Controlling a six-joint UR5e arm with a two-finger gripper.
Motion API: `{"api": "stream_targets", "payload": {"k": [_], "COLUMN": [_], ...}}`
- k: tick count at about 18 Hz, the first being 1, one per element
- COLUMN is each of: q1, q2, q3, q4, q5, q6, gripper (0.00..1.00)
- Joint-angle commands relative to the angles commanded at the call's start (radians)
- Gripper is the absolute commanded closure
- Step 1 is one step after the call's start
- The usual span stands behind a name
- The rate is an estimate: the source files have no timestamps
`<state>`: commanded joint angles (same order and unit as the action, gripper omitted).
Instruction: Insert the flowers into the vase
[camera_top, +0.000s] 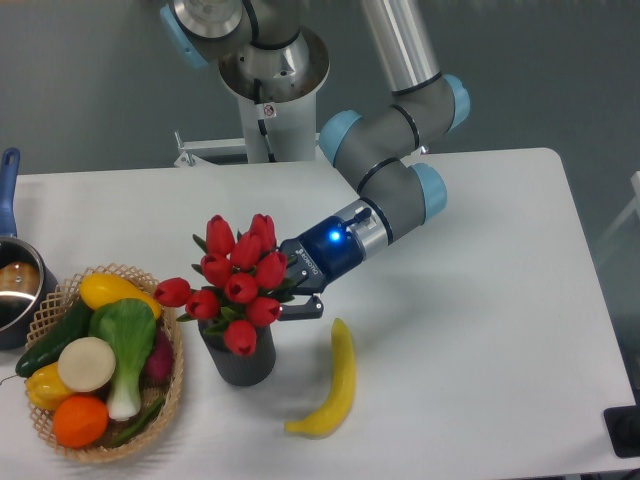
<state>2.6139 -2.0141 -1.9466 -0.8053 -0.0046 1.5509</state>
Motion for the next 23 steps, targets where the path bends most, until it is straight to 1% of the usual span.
{"api": "stream_targets", "payload": {"k": [1,5,7,8,9,10,11,12,13,15,16,17,19,20,21,22,23], "q1": [0.000,0.002,0.002,0.003,0.003,0.003,0.006,0.008,0.011,0.024,0.037,0.047,0.072,0.089,0.107,0.121,0.141], "q2": [0.000,0.002,0.003,0.003,0.003,0.005,0.006,0.011,0.020,0.055,0.069,0.078,0.118,0.156,0.208,0.242,0.286], "q3": [0.000,0.000,0.000,0.000,0.000,0.000,-0.002,0.000,-0.002,-0.002,-0.002,0.000,0.000,0.002,0.006,0.014,0.041], "q4": [0.000,0.000,0.000,0.000,0.000,0.000,0.002,0.002,0.002,-0.002,0.000,0.002,0.002,0.000,0.000,0.002,-0.002], "q5": [0.000,0.041,0.041,0.043,0.041,0.041,0.041,0.044,0.049,0.060,0.090,0.139,0.253,0.328,0.427,0.493,0.568], "q6": [0.000,0.000,-0.002,-0.002,-0.002,-0.002,0.000,0.000,0.000,-0.015,-0.014,-0.011,-0.012,-0.012,-0.011,-0.011,-0.015], "gripper": [0.62,0.49,0.38,0.34,0.27,0.24,0.16,0.05,0.00,0.00,0.00,0.00,0.00,0.00,0.00,0.00,0.00]}}
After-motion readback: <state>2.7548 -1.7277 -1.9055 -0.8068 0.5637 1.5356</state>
